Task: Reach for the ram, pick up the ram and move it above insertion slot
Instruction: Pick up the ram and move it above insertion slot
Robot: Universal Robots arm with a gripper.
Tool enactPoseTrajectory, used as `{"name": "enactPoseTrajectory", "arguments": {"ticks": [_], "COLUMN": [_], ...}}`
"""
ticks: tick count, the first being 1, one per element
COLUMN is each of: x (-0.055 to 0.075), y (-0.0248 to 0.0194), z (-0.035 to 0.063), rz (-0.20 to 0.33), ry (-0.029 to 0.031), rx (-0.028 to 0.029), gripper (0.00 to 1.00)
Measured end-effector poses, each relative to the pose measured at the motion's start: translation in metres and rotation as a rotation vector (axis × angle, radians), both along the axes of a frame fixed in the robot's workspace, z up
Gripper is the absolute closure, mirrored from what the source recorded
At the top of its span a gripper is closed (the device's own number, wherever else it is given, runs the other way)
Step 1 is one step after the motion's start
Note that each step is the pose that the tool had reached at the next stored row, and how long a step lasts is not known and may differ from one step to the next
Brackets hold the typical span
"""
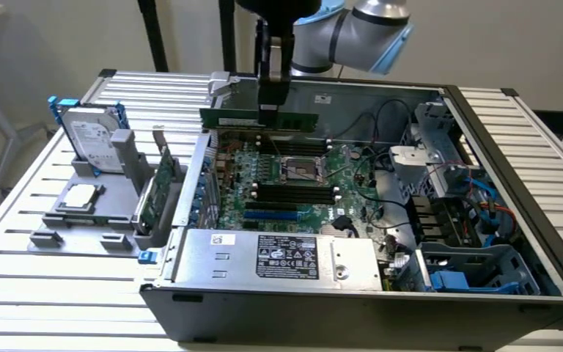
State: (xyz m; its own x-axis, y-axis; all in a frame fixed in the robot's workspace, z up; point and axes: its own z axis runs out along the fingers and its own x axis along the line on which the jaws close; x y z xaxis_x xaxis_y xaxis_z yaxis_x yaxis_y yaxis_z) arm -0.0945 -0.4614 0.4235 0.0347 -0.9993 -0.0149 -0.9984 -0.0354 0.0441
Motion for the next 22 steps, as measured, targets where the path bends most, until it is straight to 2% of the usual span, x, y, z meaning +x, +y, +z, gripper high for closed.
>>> {"name": "enactPoseTrajectory", "arguments": {"ticks": [4, 11, 14, 18, 22], "x": [0.014, 0.037, 0.047, 0.061, 0.069], "y": [0.0100, 0.0304, 0.0374, 0.0425, 0.0438], "z": [-0.0021, -0.0083, -0.0114, -0.0155, -0.0196], "rz": [0.000, 0.000, 0.000, -0.001, -0.012], "ry": [0.0000, 0.0000, 0.0000, 0.0000, 0.0000], "rx": [0.0001, -0.0003, -0.0007, -0.0008, -0.0008], "gripper": [0.86, 0.86, 0.86, 0.86, 0.86]}}
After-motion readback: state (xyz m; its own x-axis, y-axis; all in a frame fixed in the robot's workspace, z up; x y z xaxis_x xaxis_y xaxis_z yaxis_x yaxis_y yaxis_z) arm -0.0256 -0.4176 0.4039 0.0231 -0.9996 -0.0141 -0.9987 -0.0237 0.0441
